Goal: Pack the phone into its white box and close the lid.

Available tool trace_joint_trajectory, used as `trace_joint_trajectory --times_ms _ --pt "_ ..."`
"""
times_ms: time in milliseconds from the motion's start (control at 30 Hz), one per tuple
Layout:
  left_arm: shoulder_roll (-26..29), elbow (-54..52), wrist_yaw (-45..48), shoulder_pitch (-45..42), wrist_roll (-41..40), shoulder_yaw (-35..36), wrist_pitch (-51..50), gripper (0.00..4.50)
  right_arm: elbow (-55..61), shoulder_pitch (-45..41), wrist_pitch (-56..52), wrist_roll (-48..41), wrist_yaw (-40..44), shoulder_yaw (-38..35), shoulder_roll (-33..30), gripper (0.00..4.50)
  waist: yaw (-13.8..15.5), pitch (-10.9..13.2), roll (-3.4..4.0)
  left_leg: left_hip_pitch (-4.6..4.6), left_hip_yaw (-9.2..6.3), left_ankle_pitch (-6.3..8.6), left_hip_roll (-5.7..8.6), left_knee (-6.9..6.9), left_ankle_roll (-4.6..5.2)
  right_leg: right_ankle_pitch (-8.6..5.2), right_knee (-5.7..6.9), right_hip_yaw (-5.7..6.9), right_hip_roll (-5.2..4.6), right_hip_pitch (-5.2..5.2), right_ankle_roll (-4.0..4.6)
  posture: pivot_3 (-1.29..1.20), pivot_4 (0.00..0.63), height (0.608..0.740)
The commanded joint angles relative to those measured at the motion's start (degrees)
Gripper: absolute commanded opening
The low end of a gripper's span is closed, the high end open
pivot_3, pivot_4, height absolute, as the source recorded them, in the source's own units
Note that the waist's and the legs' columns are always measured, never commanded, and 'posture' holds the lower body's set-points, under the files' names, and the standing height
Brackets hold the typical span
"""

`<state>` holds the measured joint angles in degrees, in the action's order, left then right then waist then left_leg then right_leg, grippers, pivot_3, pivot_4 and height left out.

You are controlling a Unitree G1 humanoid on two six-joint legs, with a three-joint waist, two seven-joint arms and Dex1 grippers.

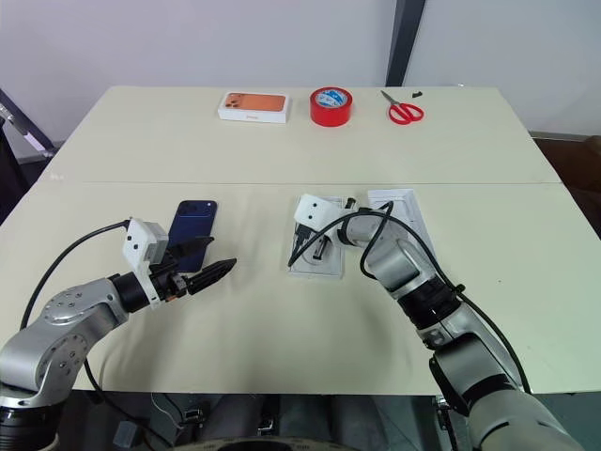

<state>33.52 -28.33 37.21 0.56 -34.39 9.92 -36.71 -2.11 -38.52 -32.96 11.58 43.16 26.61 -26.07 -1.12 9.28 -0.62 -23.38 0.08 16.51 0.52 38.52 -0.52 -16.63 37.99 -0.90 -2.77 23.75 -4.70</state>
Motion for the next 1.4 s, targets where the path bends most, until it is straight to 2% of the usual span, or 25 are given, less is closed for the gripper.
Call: trace_joint_trajectory --times_ms 33,167,233,333,433,567,800,900,1033,1400 --pt "0.1 -1.9 0.0 -0.1 -0.5 0.0 0.6 3.96 2.7 0.5 -0.7 0.3 0.5 -0.6 -0.3 0.06 0.0 0.0 0.0 0.0 0.0 0.0 0.0 0.0 0.0 0.0 0.0 0.0 0.0 0.0 0.0 0.0 0.15 0.729" --pt "0.5 -1.3 0.3 -0.6 -0.6 0.2 0.5 3.96 4.4 0.2 1.0 -0.8 0.9 -2.9 -1.1 0.06 0.1 0.0 0.0 0.0 0.0 0.0 0.0 0.0 0.0 0.0 -0.01 0.0 0.0 0.0 0.0 0.0 0.15 0.729" --pt "0.8 -1.2 0.5 -0.6 -1.0 0.9 0.3 3.96 7.7 1.1 3.2 -3.9 4.1 -4.9 -2.8 0.06 0.1 0.0 0.01 -0.02 0.0 0.0 0.0 0.0 0.0 0.0 -0.01 0.0 0.0 0.01 0.0 0.0 0.15 0.729" --pt "1.7 -1.1 1.2 -0.1 -1.1 1.6 0.4 3.96 13.8 3.3 0.3 -11.7 11.5 -8.6 -5.7 0.06 0.3 0.0 0.0 -0.02 0.0 0.0 0.0 -0.03 0.0 0.0 -0.05 0.0 -0.01 0.0 0.0 0.0 0.15 0.729" --pt "3.0 -1.2 2.4 0.7 -0.4 1.2 0.9 3.96 19.2 6.7 -1.2 -17.7 17.7 -10.6 -9.7 0.9 0.3 0.0 0.0 0.01 0.0 0.01 0.0 -0.08 0.01 0.0 -0.08 0.0 -0.01 -0.04 0.0 0.0 0.15 0.729" --pt "4.7 -3.4 4.9 2.6 0.6 -0.8 2.4 3.96 23.4 12.1 1.1 -18.5 20.5 -9.4 -14.5 2.85 0.3 0.0 0.0 0.1 -0.01 0.0 -0.01 -0.24 0.01 -0.01 -0.17 0.0 -0.02 -0.09 0.02 0.0 0.15 0.729" --pt "5.9 -4.9 6.3 4.3 1.0 -2.1 3.3 3.96 23.0 15.5 3.5 -14.7 18.5 -5.5 -15.9 2.85 0.2 0.0 0.01 0.12 -0.01 0.0 -0.02 -0.25 0.0 -0.01 -0.17 -0.01 -0.03 -0.09 0.03 0.0 0.15 0.729" --pt "5.8 -4.9 6.1 4.3 0.9 -1.8 3.0 3.96 22.4 15.7 4.7 -13.5 18.0 -4.2 -15.5 2.1 0.3 0.0 0.0 0.11 -0.01 0.0 -0.02 -0.25 0.0 -0.01 -0.19 -0.01 -0.03 -0.1 0.03 0.0 0.15 0.729" --pt "5.7 -5.1 5.6 4.4 0.4 -1.0 2.5 3.96 22.2 15.1 5.3 -12.5 17.2 -2.9 -14.3 0.1 0.3 0.0 0.0 0.11 -0.01 0.0 -0.01 -0.25 0.0 -0.01 -0.21 0.0 -0.03 -0.11 0.03 0.0 0.15 0.729" --pt "5.2 -6.2 3.0 5.7 -2.2 2.4 1.2 3.96 22.0 12.7 6.4 -10.7 16.2 -0.6 -10.2 0.04 0.2 0.0 0.0 0.14 -0.01 -0.01 -0.01 -0.25 0.0 -0.01 -0.19 0.0 -0.02 -0.12 0.03 0.0 0.15 0.729"
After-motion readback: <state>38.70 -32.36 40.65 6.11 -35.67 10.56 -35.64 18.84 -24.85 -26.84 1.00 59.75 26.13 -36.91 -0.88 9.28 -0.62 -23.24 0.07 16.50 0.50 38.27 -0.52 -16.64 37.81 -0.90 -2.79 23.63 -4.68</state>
